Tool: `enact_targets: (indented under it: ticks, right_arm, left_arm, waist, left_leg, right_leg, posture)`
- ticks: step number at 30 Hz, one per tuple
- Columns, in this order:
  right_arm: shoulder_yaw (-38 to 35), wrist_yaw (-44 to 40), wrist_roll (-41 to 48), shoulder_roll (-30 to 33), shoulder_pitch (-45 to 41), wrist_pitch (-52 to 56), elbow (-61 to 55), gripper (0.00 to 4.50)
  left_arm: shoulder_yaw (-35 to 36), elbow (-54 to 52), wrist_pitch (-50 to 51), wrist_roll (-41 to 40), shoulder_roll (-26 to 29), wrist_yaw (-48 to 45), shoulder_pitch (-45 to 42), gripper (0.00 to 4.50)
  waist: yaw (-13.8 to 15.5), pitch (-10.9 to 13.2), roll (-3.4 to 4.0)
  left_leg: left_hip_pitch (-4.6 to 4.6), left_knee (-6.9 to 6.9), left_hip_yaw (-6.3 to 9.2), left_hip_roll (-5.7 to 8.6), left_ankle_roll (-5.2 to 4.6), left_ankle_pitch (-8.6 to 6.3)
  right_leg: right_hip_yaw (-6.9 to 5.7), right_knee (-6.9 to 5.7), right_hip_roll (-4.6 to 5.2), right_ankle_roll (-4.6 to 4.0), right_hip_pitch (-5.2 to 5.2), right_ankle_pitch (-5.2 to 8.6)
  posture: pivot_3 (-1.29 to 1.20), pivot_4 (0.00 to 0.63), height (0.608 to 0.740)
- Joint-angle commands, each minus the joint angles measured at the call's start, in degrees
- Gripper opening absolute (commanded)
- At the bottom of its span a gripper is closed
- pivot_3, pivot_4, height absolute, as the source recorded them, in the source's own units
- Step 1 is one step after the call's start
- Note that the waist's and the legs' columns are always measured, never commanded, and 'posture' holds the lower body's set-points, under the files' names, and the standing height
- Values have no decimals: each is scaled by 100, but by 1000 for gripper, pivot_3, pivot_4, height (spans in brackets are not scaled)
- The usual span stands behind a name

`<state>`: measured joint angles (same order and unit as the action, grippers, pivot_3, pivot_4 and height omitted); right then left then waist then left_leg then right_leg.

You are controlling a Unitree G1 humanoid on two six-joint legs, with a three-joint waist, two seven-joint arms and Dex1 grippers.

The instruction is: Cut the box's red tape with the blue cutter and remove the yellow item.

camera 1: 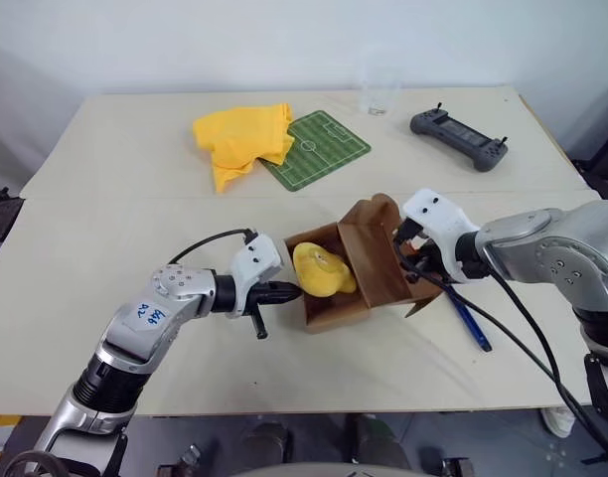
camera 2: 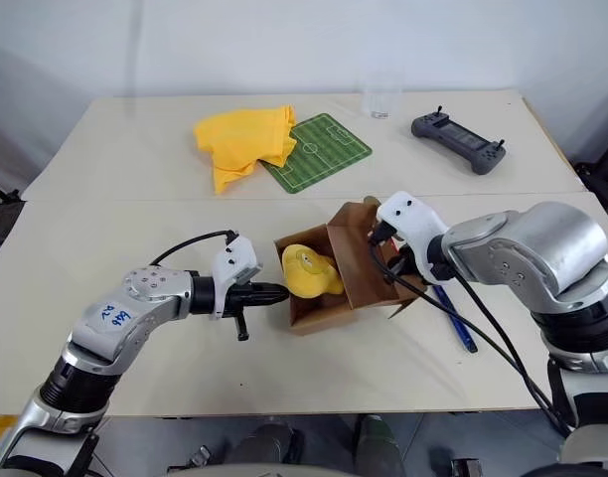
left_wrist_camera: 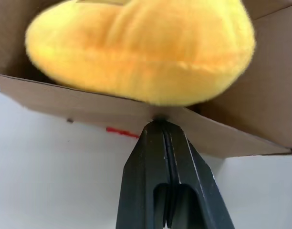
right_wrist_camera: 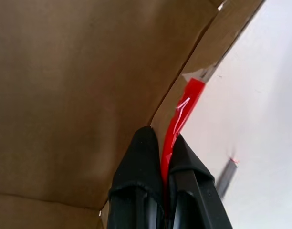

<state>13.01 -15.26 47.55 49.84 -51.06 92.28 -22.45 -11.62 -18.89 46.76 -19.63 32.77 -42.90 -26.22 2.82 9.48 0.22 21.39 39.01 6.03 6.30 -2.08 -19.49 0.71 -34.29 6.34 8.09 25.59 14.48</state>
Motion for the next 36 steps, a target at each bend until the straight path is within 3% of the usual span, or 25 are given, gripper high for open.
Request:
enact_targets:
  ticks: [1,3,5,11,17,20,24,27,29,32,36]
  right_arm:
    - [-165,96,176,-83,-43,22,-115,33]
    - [-181,69,216,-11,28,22,-162,231]
    - [-253,8,278,17,99,22,-200,601]
    - [-721,-411,215,243,278,-158,-174,2618]
    - [-1695,-2232,-430,1369,1714,-2762,-229,4500]
    - [-2504,-3055,-654,1464,2598,-3961,-252,4500]
    - [-3783,-4299,-674,1103,3648,-5485,22,4500]
    - [-4263,-4963,-175,898,3889,-5777,149,4500]
    - [-4366,-5241,187,806,3892,-5778,85,4500]
    - [-4140,-5874,-30,651,4137,-6503,-305,4500]
    - [-3963,-5973,-58,521,4187,-6843,-562,4500]
  left_arm:
    - [272,-25,-214,-141,-253,123,-105,0]
    - [330,-51,-65,-236,-271,97,-89,0]
    - [370,-124,87,-337,-248,33,-41,380]
    - [534,-173,164,-401,-19,-60,96,2070]
    - [1265,267,-642,-506,504,-582,605,3821]
    - [1856,761,-1507,-572,626,-946,1003,4481]
    - [2904,1402,-2831,-831,814,-1843,1867,4481]
    - [3414,1802,-3411,-806,1013,-2184,2439,4481]
    - [3760,2027,-3647,-791,1128,-2336,2864,4481]
    - [4393,2029,-3673,-1026,1206,-2523,3619,4481]
    - [4583,995,-3045,-1600,1361,-2556,3985,4481]
  waist:
    - [1,0,0]
    - [-10,0,0]
    - [-15,0,0]
    - [-32,0,0]
    - [-5,0,0]
    - [-21,0,1]
    - [-83,0,1]
    - [-123,1,2]
    - [-146,1,2]
    - [-157,2,3]
    - [-103,6,1]
  left_leg:
    - [0,0,1,-1,0,0]
    - [0,-2,0,-3,0,0]
    - [1,-3,0,-7,1,0]
    - [1,-3,0,-6,1,0]
    - [3,-9,1,-4,-4,-3]
    - [2,-15,-4,-6,-5,-4]
    - [-4,-25,-9,-17,0,-7]
    - [-10,-25,-10,-19,0,-7]
    - [-17,-20,-10,-17,-1,-8]
    - [-27,-22,-21,-22,-3,-9]
    - [-26,-19,-22,-31,-2,-17]
  right_leg:
    - [-1,1,-1,0,0,0]
    - [-1,2,-1,0,1,0]
    - [-3,3,-2,-1,2,0]
    - [-1,3,-2,-1,2,1]
    - [-8,15,-10,-1,1,1]
    - [-8,21,-11,-1,1,1]
    - [-7,28,-10,-1,-2,1]
    - [-7,30,-7,-1,-9,1]
    - [-5,42,0,-2,-15,1]
    - [0,39,3,-2,-15,1]
    - [-2,39,-1,-9,-15,5]
  posture:
    - [0,150,740]
    - [0,150,740]
    - [0,150,740]
    - [0,150,740]
    - [0,150,740]
    - [0,150,740]
    - [0,150,740]
    - [0,150,740]
    - [0,150,740]
    - [0,150,740]
    - [0,150,740]
